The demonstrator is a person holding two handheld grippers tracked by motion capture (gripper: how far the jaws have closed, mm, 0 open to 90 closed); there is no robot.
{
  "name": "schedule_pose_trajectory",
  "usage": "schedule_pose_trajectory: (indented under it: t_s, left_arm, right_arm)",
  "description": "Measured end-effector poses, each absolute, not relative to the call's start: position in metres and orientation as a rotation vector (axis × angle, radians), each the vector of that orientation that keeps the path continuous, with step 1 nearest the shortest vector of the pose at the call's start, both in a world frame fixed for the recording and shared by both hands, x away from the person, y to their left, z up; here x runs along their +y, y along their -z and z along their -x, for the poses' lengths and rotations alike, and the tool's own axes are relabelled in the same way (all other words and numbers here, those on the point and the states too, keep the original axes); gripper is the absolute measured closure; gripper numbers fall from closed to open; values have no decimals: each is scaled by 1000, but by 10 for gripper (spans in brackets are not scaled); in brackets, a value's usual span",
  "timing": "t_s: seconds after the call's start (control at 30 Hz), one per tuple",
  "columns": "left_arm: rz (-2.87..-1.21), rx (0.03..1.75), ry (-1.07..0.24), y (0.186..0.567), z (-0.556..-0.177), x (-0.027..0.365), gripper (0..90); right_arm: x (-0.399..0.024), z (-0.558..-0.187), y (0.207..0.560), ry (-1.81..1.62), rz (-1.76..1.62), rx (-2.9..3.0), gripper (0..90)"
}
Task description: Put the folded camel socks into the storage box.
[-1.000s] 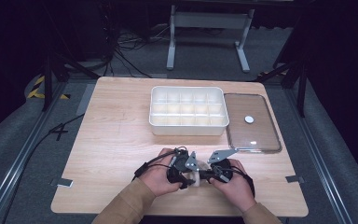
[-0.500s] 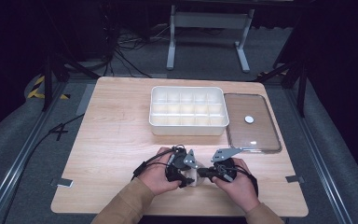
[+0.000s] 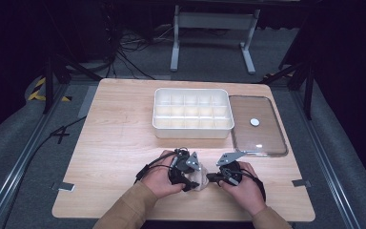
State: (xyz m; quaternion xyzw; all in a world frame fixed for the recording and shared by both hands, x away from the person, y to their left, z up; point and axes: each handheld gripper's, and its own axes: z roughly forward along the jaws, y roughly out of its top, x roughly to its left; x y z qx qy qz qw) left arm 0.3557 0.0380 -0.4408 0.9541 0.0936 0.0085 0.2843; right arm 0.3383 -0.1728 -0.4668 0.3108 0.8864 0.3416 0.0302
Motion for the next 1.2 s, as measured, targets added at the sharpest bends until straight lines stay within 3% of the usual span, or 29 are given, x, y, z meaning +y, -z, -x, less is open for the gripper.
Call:
schedule_pose_trajectory:
  t_s: [0.5,0.7,1.0,1.2]
  left_arm:
    - [-2555,237,-123,451,-347,24,340]
    - [-2557,236,-117,450,-347,26,342]
    - [-2560,245,-134,450,-345,25,341]
    - [-2579,236,-188,450,-340,21,332]
  right_arm:
    - [-163,-335,469,-1088,-934,2763,891]
    - [-171,-337,461,-1122,-974,2744,841]
    - [-176,-339,448,-1256,-1095,2579,597]
    - [-166,-342,455,-1277,-1135,2575,500]
